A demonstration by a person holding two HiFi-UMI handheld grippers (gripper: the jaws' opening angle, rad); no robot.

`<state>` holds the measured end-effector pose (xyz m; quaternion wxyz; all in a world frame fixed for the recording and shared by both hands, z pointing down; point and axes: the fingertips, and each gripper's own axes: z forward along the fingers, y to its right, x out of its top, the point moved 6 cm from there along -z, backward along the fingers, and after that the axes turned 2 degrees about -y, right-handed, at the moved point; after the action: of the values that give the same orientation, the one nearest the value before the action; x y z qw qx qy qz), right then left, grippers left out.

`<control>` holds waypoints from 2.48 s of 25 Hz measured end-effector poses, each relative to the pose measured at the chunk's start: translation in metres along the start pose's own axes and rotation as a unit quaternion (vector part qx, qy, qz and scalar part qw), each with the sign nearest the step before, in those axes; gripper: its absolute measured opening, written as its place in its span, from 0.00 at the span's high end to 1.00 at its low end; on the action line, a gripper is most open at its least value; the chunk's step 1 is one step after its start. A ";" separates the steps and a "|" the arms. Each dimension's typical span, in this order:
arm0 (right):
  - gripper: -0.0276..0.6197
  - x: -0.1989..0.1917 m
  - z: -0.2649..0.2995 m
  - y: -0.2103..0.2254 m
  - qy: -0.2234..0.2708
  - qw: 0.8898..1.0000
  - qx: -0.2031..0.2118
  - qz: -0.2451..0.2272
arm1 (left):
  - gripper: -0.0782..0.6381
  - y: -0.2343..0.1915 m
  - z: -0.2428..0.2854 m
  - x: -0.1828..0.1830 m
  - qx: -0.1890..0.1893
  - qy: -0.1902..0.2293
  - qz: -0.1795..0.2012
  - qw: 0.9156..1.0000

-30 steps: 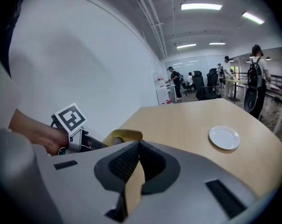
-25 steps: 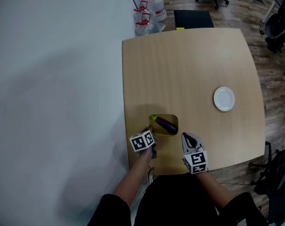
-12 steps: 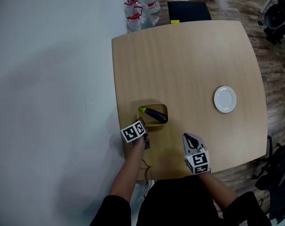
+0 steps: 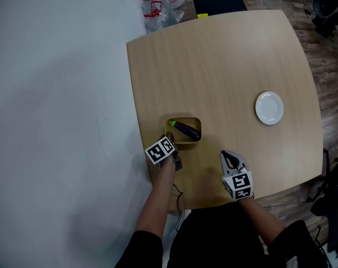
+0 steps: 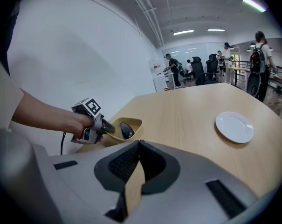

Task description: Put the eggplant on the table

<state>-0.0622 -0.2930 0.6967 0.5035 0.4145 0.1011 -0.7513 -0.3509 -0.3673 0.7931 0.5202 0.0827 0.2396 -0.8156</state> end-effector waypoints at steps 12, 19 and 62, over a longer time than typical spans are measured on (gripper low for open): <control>0.86 0.011 -0.035 -0.004 0.047 0.999 -0.003 -0.012 | 0.67 0.025 -0.093 -0.009 -0.055 0.059 0.077 0.994; 0.86 0.029 -0.080 -0.036 0.071 0.997 -0.038 -0.016 | 0.67 0.057 -0.212 -0.035 -0.138 0.175 0.094 0.970; 0.86 -0.033 -0.403 -0.090 0.240 0.961 -0.094 -0.096 | 0.87 0.163 -0.469 -0.275 -0.269 0.376 0.218 0.859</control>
<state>0.0767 0.0009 0.4403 0.4269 0.5215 0.3287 -0.6616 -0.1374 0.0225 0.4407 0.5568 0.2905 0.6030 -0.4919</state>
